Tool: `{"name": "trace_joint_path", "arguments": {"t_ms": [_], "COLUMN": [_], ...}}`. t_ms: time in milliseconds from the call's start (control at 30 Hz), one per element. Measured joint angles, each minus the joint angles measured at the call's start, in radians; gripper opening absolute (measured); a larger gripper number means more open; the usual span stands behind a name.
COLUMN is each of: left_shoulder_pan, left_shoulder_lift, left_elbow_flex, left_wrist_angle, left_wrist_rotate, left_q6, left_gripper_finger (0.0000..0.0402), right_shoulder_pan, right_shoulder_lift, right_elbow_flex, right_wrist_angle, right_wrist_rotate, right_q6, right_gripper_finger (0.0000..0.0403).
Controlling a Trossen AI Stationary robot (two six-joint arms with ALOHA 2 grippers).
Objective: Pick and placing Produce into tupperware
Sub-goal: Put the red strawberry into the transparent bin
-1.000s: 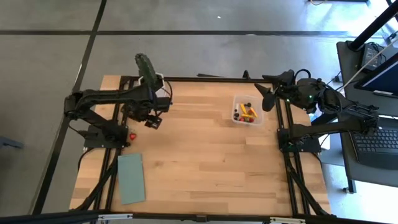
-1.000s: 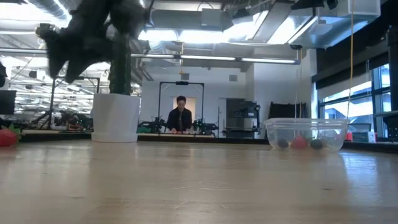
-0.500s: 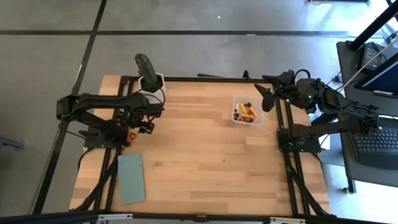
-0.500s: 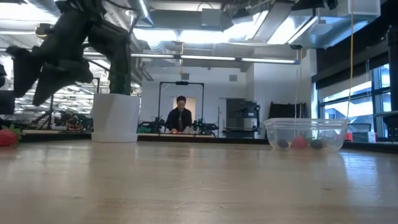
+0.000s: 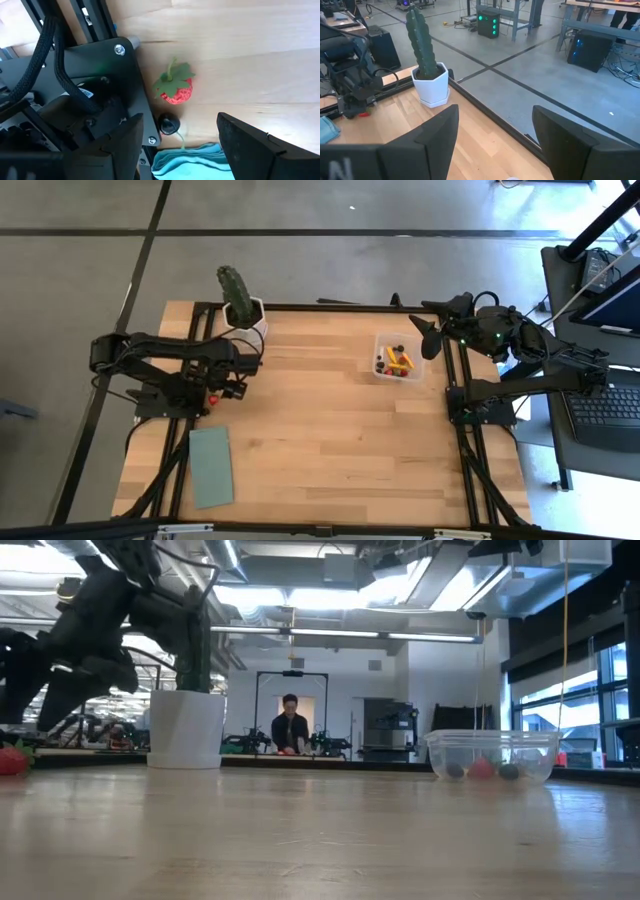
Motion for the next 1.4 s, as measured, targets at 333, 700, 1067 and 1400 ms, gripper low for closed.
{"name": "trace_joint_path", "arguments": {"t_ms": [333,700,1067,1400], "left_shoulder_pan": [-0.037,-0.037,-0.037,-0.059], "left_shoulder_lift": [0.000,0.001,0.039,0.205], "left_elbow_flex": [0.000,0.066,0.059,0.031], "left_wrist_angle": [0.003,0.010,-0.013,-0.008], "left_wrist_rotate": [-0.001,-0.004,-0.090,-0.059], "left_q6": [-0.008,0.230,0.552,0.682], "left_gripper_finger": [0.0243,0.0243,0.0243,0.0230], "right_shoulder_pan": [0.000,0.000,0.000,0.000], "right_shoulder_lift": [0.000,0.000,0.000,0.006], "right_elbow_flex": [0.000,0.000,0.000,0.000], "right_wrist_angle": [0.003,0.019,0.034,0.036], "right_wrist_rotate": [0.000,0.000,0.000,-0.001], "right_q6": [0.000,0.000,0.009,0.013], "right_gripper_finger": [0.0255,0.0255,0.0255,0.0255]}}
